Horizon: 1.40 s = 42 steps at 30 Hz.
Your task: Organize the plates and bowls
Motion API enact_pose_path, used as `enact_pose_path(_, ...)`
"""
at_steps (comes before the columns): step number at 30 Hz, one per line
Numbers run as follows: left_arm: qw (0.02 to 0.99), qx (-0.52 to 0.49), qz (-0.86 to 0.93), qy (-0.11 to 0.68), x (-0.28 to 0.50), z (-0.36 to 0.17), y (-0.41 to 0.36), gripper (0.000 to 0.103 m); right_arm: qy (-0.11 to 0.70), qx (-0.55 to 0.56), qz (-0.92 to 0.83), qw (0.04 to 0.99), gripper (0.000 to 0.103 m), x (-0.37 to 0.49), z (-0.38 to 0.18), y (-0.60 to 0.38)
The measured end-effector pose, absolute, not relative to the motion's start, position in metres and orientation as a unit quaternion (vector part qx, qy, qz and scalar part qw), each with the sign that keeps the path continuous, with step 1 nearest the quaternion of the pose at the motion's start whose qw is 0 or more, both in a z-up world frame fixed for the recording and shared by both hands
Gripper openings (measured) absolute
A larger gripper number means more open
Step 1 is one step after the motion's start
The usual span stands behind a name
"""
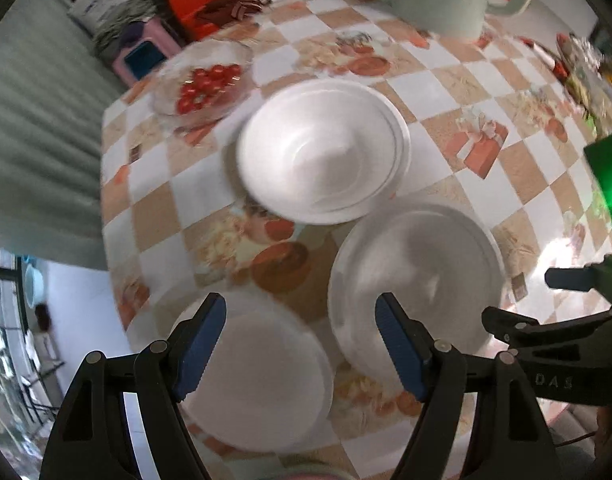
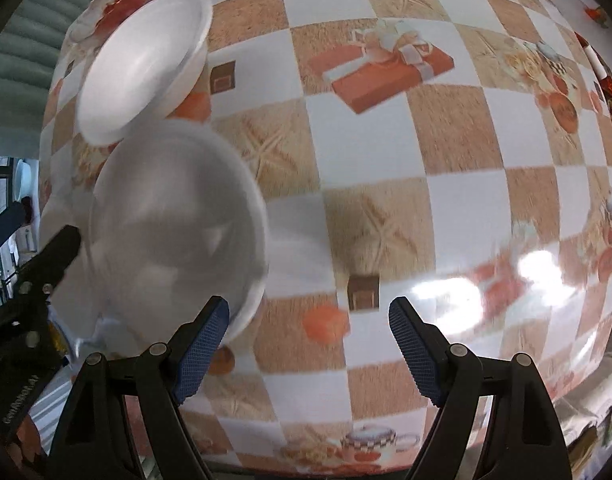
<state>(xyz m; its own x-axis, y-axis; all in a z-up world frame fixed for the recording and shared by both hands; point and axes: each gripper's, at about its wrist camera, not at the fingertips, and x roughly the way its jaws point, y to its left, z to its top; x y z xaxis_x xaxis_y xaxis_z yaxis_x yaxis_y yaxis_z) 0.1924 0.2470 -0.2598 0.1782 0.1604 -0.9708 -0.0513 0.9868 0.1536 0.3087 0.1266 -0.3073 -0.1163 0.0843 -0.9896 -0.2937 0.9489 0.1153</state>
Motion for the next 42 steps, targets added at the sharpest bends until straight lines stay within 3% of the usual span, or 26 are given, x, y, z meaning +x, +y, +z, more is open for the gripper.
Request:
enact_pose_path(7, 0.737, 0.047, 0.051, 0.673, 0.217, -0.291, 0.240, 0.079, 0.742, -0.077, 0.149, 0.649, 0.080, 0.336, -0.325, 0.131)
enact_pose_path(9, 0.725, 0.030, 0.045, 0.687, 0.220, -0.298, 0.241, 0.079, 0.749, -0.061, 0.164, 0.639, 0.056, 0.336, -0.329, 0.133)
enact_pose_path(12, 0.717, 0.026, 0.032, 0.696, 0.220, -0.306, 0.233, 0.071, 0.749, -0.062, 0.180, 0.635, 0.037, 0.333, -0.331, 0.134)
enact_pose_path(14, 0.711, 0.023, 0.023, 0.702, 0.219, -0.309, 0.223, 0.065, 0.753, -0.057, 0.189, 0.628, 0.029, 0.332, -0.331, 0.131)
enact_pose_path(19, 0.700, 0.021, -0.004, 0.714, 0.208, -0.316, 0.188, 0.044, 0.757, -0.069, 0.196, 0.619, 0.024, 0.321, -0.334, 0.109)
enact_pose_path(32, 0.686, 0.011, -0.025, 0.727, 0.096, -0.332, 0.098, 0.045, 0.777, -0.126, 0.205, 0.581, 0.024, 0.230, -0.341, 0.053)
enact_pose_path(34, 0.690, 0.017, -0.016, 0.724, 0.084, -0.331, 0.092, 0.058, 0.775, -0.124, 0.206, 0.585, 0.025, 0.226, -0.341, 0.048)
enact_pose_path(36, 0.705, 0.027, 0.009, 0.708, 0.074, -0.324, 0.091, 0.079, 0.770, -0.112, 0.206, 0.593, 0.025, 0.227, -0.335, 0.043)
enact_pose_path(37, 0.713, 0.027, 0.018, 0.700, 0.069, -0.320, 0.093, 0.080, 0.767, -0.111, 0.203, 0.598, 0.026, 0.230, -0.331, 0.043)
enact_pose_path(38, 0.719, 0.026, 0.024, 0.694, 0.065, -0.315, 0.095, 0.080, 0.761, -0.109, 0.201, 0.607, 0.041, 0.233, -0.326, 0.038)
enact_pose_path(39, 0.724, 0.020, 0.030, 0.689, 0.062, -0.310, 0.100, 0.080, 0.755, -0.106, 0.200, 0.615, 0.069, 0.230, -0.319, 0.032)
enact_pose_path(40, 0.727, 0.014, 0.036, 0.686, 0.060, -0.305, 0.106, 0.080, 0.747, -0.100, 0.201, 0.626, 0.079, 0.236, -0.311, 0.032)
enact_pose_path(42, 0.732, 0.004, 0.049, 0.680, 0.056, -0.296, 0.116, 0.080, 0.734, -0.092, 0.199, 0.643, 0.082, 0.248, -0.297, 0.027)
